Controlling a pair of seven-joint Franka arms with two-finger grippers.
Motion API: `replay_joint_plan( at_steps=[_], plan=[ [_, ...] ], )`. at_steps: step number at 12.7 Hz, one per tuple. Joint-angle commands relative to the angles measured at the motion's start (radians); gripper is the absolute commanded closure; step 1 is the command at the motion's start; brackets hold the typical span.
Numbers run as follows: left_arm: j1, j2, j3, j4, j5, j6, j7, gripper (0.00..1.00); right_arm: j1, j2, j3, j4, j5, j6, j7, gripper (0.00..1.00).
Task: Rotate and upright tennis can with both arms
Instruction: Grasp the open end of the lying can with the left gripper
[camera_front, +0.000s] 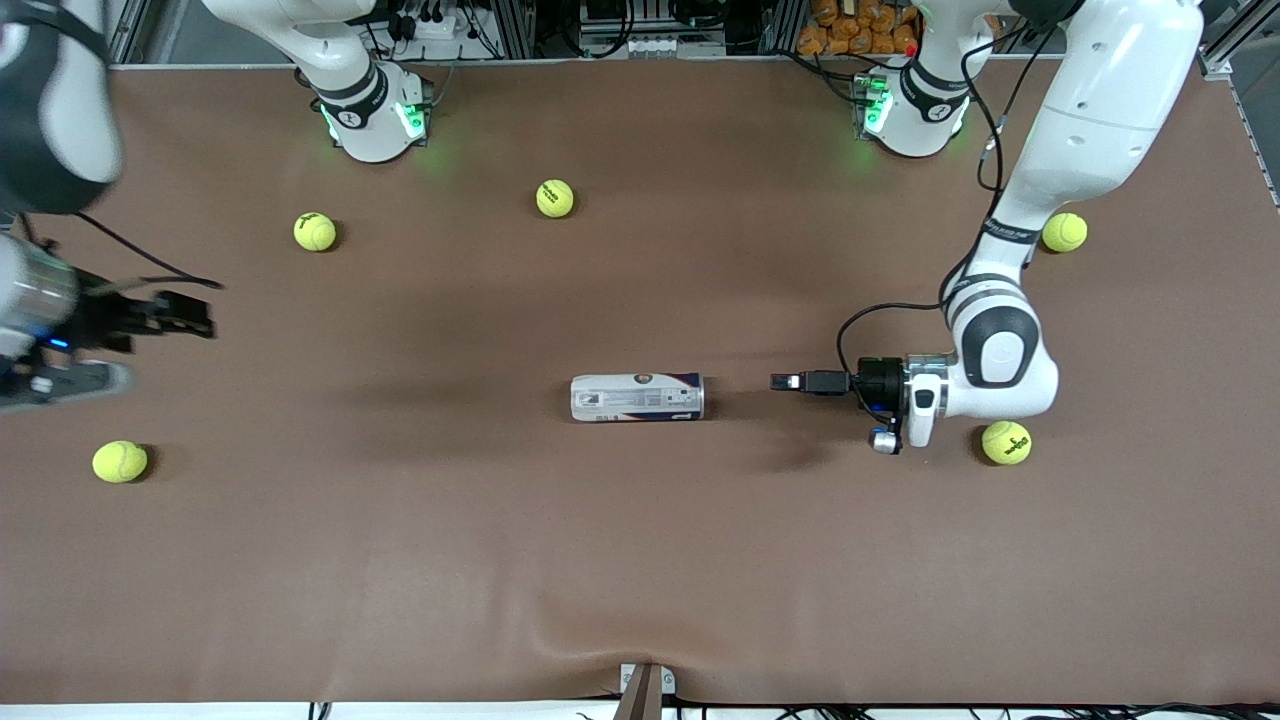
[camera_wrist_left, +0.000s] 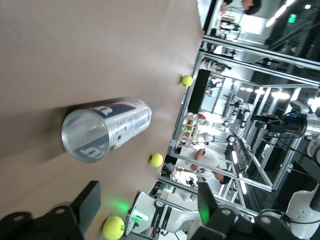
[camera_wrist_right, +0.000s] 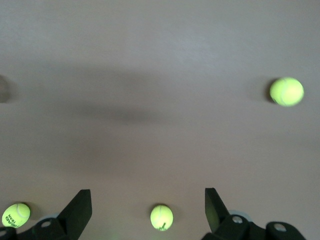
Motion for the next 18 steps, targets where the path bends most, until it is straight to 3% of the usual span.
replay_joint_plan(
  at_steps=[1, 3, 9, 12, 18],
  plan=[
    [-0.005, 0.027, -0.018, 0.003, -0.081, 0.011, 0.091, 0.17, -0.020, -0.101, 0.020, -0.054, 0.027, -0.027, 0.042, 0.00],
    [-0.003, 0.067, -0.042, 0.003, -0.124, 0.009, 0.209, 0.20, -0.014, -0.145, 0.023, -0.086, 0.052, -0.026, 0.128, 0.00],
    [-0.035, 0.153, -0.052, 0.029, -0.217, 0.008, 0.357, 0.25, -0.041, -0.170, 0.017, -0.036, 0.047, -0.099, 0.140, 0.00],
    [-0.049, 0.179, -0.052, 0.055, -0.231, 0.009, 0.354, 0.29, -0.061, -0.228, 0.018, -0.100, 0.049, -0.064, 0.136, 0.00],
    [-0.095, 0.242, -0.050, 0.098, -0.291, 0.014, 0.365, 0.35, -0.061, -0.231, 0.021, -0.046, 0.041, -0.130, 0.246, 0.00]
  ],
)
